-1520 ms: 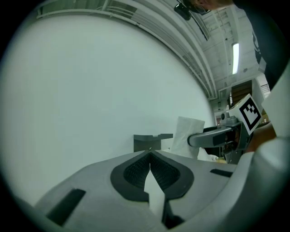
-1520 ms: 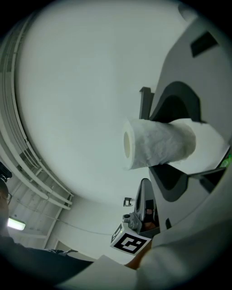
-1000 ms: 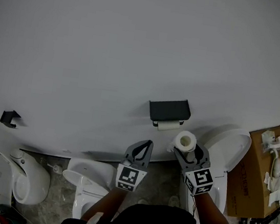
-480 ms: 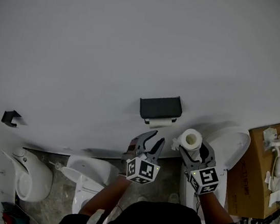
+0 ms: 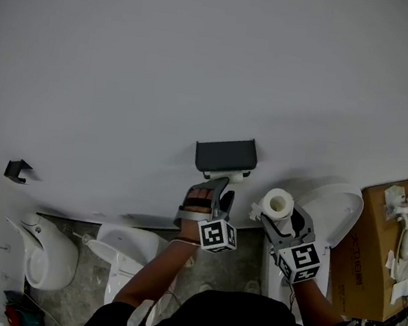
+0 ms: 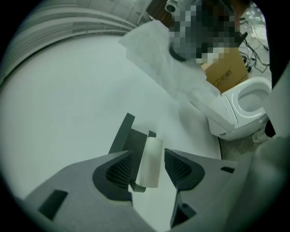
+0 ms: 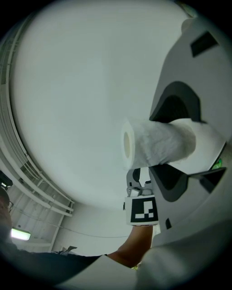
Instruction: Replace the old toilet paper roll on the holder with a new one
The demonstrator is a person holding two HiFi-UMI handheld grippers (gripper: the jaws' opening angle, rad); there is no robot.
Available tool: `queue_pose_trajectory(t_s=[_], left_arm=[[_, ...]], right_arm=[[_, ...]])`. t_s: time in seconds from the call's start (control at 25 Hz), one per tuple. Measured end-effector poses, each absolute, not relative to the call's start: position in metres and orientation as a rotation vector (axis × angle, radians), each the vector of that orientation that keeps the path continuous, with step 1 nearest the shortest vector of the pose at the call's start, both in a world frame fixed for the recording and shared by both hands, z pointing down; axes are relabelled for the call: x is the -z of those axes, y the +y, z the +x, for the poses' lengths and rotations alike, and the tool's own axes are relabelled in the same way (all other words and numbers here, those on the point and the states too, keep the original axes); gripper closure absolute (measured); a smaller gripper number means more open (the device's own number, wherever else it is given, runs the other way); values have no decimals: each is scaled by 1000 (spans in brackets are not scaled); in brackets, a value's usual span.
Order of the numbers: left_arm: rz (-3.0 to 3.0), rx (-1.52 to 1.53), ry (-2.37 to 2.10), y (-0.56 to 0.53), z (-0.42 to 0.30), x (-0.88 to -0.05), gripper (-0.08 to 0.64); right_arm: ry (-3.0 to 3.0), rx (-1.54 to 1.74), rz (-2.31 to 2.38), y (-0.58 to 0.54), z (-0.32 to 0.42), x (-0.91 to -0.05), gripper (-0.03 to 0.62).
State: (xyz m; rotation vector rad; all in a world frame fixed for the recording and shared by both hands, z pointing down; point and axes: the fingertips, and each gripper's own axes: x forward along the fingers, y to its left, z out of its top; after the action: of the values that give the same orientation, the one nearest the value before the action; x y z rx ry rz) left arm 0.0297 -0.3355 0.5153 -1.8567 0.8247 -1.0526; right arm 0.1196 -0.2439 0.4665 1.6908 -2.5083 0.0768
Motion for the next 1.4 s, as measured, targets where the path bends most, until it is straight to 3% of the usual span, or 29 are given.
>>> queue_pose_trajectory(t_s=[0.64,1.4], left_arm=[[-1720,1200,814,-373,34,-547,354],[-1647,1162,828,-377,37,-543,382]], right_arm=[[-2533,-135,1709,-249,144,-474,316],[-2534,-147,1708,-258,147,-478,317]])
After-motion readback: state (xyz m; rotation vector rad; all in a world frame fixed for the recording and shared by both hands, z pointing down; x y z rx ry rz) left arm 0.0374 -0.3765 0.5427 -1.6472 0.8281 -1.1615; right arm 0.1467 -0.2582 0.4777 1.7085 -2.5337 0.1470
